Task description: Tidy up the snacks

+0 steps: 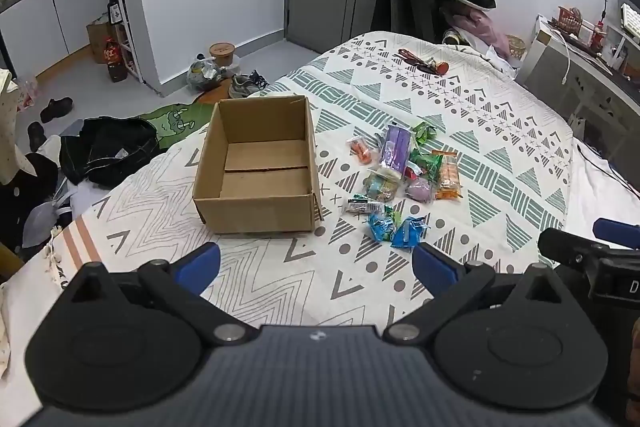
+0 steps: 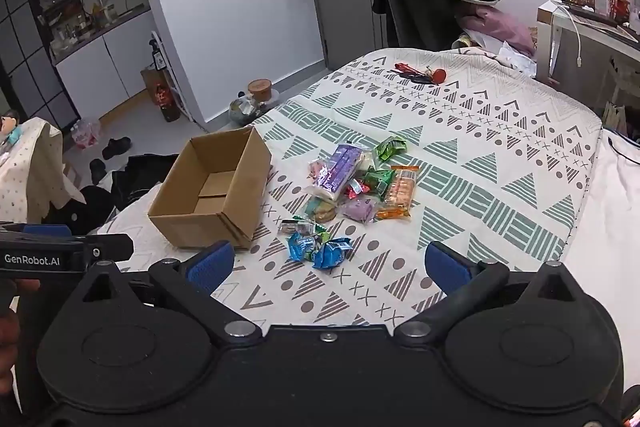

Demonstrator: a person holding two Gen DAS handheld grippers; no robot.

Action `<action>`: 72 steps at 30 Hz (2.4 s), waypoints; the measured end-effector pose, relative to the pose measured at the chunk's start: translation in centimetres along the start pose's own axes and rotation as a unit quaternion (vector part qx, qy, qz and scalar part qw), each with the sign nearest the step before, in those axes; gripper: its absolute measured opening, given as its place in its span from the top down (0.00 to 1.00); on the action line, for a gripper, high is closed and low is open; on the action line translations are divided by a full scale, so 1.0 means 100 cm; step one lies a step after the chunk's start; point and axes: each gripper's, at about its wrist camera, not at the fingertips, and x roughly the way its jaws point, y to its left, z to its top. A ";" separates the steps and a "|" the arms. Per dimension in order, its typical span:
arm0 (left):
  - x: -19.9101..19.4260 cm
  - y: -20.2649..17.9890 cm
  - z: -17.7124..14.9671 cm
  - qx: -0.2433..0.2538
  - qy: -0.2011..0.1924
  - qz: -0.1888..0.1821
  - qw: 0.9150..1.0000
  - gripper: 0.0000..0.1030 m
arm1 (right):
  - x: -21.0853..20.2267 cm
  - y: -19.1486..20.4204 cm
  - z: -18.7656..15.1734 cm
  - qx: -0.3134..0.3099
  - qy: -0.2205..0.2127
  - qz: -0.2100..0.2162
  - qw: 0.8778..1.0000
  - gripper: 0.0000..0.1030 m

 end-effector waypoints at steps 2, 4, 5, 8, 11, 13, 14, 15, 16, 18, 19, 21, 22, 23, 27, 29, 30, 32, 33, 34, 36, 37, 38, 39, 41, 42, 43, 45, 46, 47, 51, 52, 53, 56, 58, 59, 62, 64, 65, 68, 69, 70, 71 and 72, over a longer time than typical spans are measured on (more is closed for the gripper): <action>0.000 0.001 -0.002 -0.002 0.000 -0.002 1.000 0.01 | -0.003 0.000 -0.002 0.001 -0.002 0.000 1.000 0.00; -0.004 0.002 -0.002 -0.004 0.002 -0.003 1.000 0.01 | -0.003 0.000 -0.002 0.000 -0.002 -0.001 1.000 0.00; 0.002 0.002 -0.006 -0.005 0.001 -0.003 1.000 0.01 | -0.003 0.000 -0.002 -0.001 -0.002 -0.002 1.000 0.00; 0.002 0.002 -0.006 -0.005 0.002 -0.003 1.000 0.01 | -0.004 0.001 -0.001 -0.002 -0.002 -0.003 1.000 0.00; 0.002 0.002 -0.005 -0.004 0.002 -0.002 1.000 0.01 | -0.003 0.002 -0.001 -0.007 -0.001 -0.007 1.000 0.00; 0.001 0.002 -0.006 -0.004 0.001 -0.003 1.000 0.01 | -0.003 0.002 0.000 -0.006 0.002 -0.005 1.000 0.00; 0.002 0.002 -0.007 -0.004 0.000 -0.004 1.000 0.01 | -0.003 0.002 0.000 -0.006 0.002 -0.005 1.000 0.00; 0.002 0.002 -0.007 -0.004 0.000 -0.004 1.000 0.01 | -0.003 0.002 -0.001 -0.006 0.002 -0.006 1.000 0.00; 0.002 0.002 -0.008 -0.005 0.000 -0.004 1.000 0.01 | -0.003 0.002 -0.001 -0.007 0.002 -0.006 1.000 0.00; 0.002 0.002 -0.008 -0.005 0.000 -0.003 1.000 0.01 | -0.003 0.002 -0.001 -0.010 0.002 -0.006 1.000 0.00; 0.002 0.002 -0.008 -0.006 0.000 -0.004 1.000 0.01 | -0.003 0.002 -0.002 -0.011 0.002 -0.006 1.000 0.00; 0.001 0.002 -0.008 -0.004 0.000 -0.004 1.000 0.01 | -0.003 0.003 -0.002 -0.013 0.003 -0.005 1.000 0.00; 0.001 0.002 -0.007 -0.004 0.000 -0.004 1.000 0.01 | -0.003 0.003 -0.003 -0.014 0.004 -0.005 1.000 0.00; 0.001 0.002 -0.007 -0.004 0.000 -0.005 1.000 0.01 | -0.002 0.004 -0.004 -0.015 0.005 -0.005 1.000 0.00; 0.001 0.003 -0.007 -0.004 0.001 -0.004 1.000 0.01 | -0.001 0.006 -0.004 -0.017 0.006 -0.005 1.000 0.00; 0.000 0.003 -0.007 -0.005 0.003 -0.004 1.000 0.01 | -0.001 0.006 -0.004 -0.018 0.008 -0.003 1.000 0.00; 0.000 0.002 -0.007 -0.005 0.003 -0.003 1.000 0.01 | -0.001 0.006 -0.005 -0.018 0.008 -0.003 1.000 0.00; 0.001 0.003 -0.008 -0.005 0.002 -0.004 1.000 0.01 | -0.001 0.006 -0.005 -0.019 0.009 -0.004 1.000 0.00; 0.001 0.003 -0.008 -0.005 0.002 -0.004 1.000 0.01 | -0.001 0.006 -0.005 -0.019 0.009 -0.005 1.000 0.00; 0.000 0.003 -0.008 -0.005 0.003 -0.005 1.000 0.01 | -0.001 0.006 -0.006 -0.019 0.009 -0.005 1.000 0.00; 0.000 0.002 -0.008 -0.004 0.003 -0.004 1.000 0.01 | -0.001 0.006 -0.006 -0.019 0.009 -0.005 1.000 0.00; -0.001 0.002 -0.008 -0.003 0.003 -0.005 1.000 0.01 | -0.001 0.006 -0.005 -0.019 0.010 -0.006 1.000 0.00; 0.000 0.002 -0.008 -0.004 0.003 -0.004 1.000 0.01 | -0.001 0.006 -0.005 -0.018 0.011 -0.006 1.000 0.00; 0.000 0.002 -0.008 -0.004 0.003 -0.004 1.000 0.01 | -0.001 0.006 -0.005 -0.019 0.011 -0.007 1.000 0.00; 0.000 0.001 -0.008 -0.004 0.003 -0.004 1.000 0.01 | 0.000 0.006 -0.005 -0.018 0.012 -0.007 1.000 0.00; 0.000 0.001 -0.009 -0.004 0.003 -0.005 1.000 0.01 | 0.000 0.006 -0.005 -0.019 0.013 -0.007 1.000 0.00; 0.000 0.001 -0.009 -0.004 0.003 -0.005 1.000 0.01 | 0.000 0.006 -0.005 -0.019 0.013 -0.007 1.000 0.00; 0.000 0.000 -0.009 -0.005 0.003 -0.005 1.000 0.01 | 0.000 0.006 -0.005 -0.021 0.013 -0.007 1.000 0.00; 0.001 -0.001 -0.009 -0.005 0.004 -0.006 1.000 0.01 | 0.000 0.007 -0.005 -0.022 0.013 -0.007 1.000 0.00; 0.002 -0.001 -0.010 -0.006 0.004 -0.007 1.000 0.01 | 0.000 0.006 -0.005 -0.022 0.014 -0.008 1.000 0.00; 0.004 -0.003 -0.011 -0.006 0.005 -0.010 1.000 0.01 | 0.000 0.006 -0.005 -0.021 0.014 -0.008 1.000 0.00; 0.004 -0.004 -0.011 -0.007 0.005 -0.010 1.000 0.01 | 0.000 0.006 -0.005 -0.021 0.014 -0.008 1.000 0.00; 0.004 -0.003 -0.011 -0.007 0.006 -0.010 1.000 0.01 | 0.000 0.007 -0.005 -0.021 0.014 -0.009 1.000 0.00; 0.004 -0.003 -0.011 -0.007 0.005 -0.010 1.000 0.01 | 0.001 0.006 -0.005 -0.020 0.015 -0.009 1.000 0.00; 0.004 -0.004 -0.011 -0.007 0.006 -0.011 1.000 0.01 | 0.001 0.005 -0.005 -0.020 0.015 -0.009 1.000 0.00; 0.004 -0.003 -0.011 -0.007 0.005 -0.011 1.000 0.01 | 0.001 0.005 -0.005 -0.021 0.015 -0.009 1.000 0.00; 0.005 -0.003 -0.011 -0.006 0.006 -0.012 1.000 0.01 | 0.001 0.006 -0.005 -0.020 0.015 -0.010 1.000 0.00; 0.007 -0.005 -0.012 -0.006 0.007 -0.014 1.000 0.01 | 0.002 0.004 -0.005 -0.019 0.016 -0.010 1.000 0.00; 0.008 -0.006 -0.012 -0.006 0.007 -0.015 1.000 0.01 | 0.002 0.003 -0.004 -0.018 0.015 -0.011 1.000 0.00; 0.010 -0.008 -0.011 -0.006 0.007 -0.016 1.000 0.01 | 0.003 0.001 -0.004 -0.021 0.010 -0.008 1.000 0.00; 0.011 -0.008 -0.011 -0.005 0.007 -0.017 1.000 0.01 | 0.003 0.001 -0.005 -0.022 0.008 -0.008 1.000 0.00; 0.011 -0.010 -0.011 -0.002 0.007 -0.018 1.000 0.01 | 0.004 0.001 -0.005 -0.023 0.008 -0.008 1.000 0.00; 0.012 -0.010 -0.010 0.001 0.007 -0.019 1.000 0.01 | 0.006 0.000 -0.005 -0.023 0.008 -0.009 1.000 0.00; 0.014 -0.012 -0.009 0.004 0.008 -0.019 1.000 0.01 | 0.008 -0.001 -0.005 -0.023 0.008 -0.010 1.000 0.00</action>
